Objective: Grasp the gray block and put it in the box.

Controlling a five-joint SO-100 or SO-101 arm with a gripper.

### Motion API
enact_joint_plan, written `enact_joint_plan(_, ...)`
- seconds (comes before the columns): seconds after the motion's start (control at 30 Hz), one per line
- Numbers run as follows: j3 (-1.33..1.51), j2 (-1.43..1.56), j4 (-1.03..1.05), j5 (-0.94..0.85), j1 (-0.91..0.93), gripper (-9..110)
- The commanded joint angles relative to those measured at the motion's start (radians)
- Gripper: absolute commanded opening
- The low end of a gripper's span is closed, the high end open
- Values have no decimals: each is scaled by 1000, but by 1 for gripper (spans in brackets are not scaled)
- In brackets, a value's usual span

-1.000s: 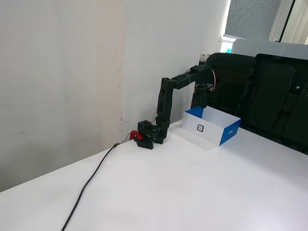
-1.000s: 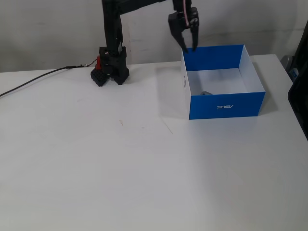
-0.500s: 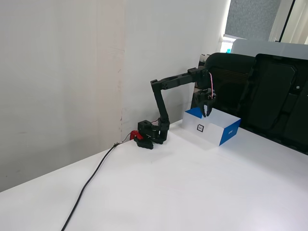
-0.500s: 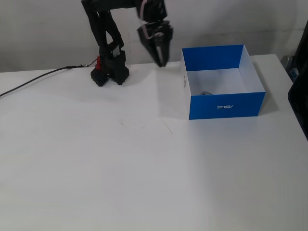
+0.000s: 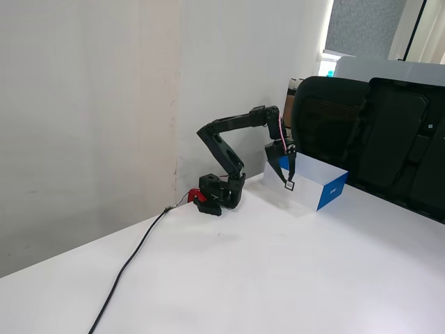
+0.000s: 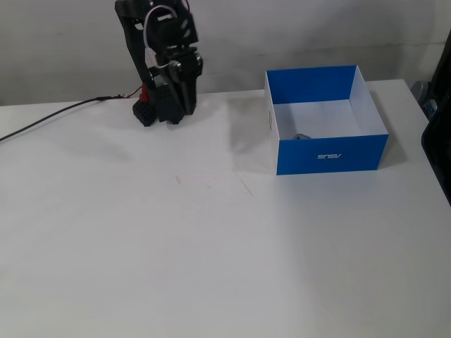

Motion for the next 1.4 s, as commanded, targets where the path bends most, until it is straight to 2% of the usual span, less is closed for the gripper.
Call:
enact_joint_plan(0.0,72,95,-80,-43,-84,0)
enact_joint_plan(0.23,216,183,-235,-112,-262,0)
enact_joint_plan(0.4,285,158,-433,-158,-391,0)
enact_joint_plan(0.6,371,117,-597,-163,-426,0)
enact_joint_plan(0.77,632,310,-804,-161,-405,0)
enact_joint_plan(1.13,913,629,-798,-146,-304,0)
enact_joint_plan(1.37,1005,673,-762,-143,-311,0)
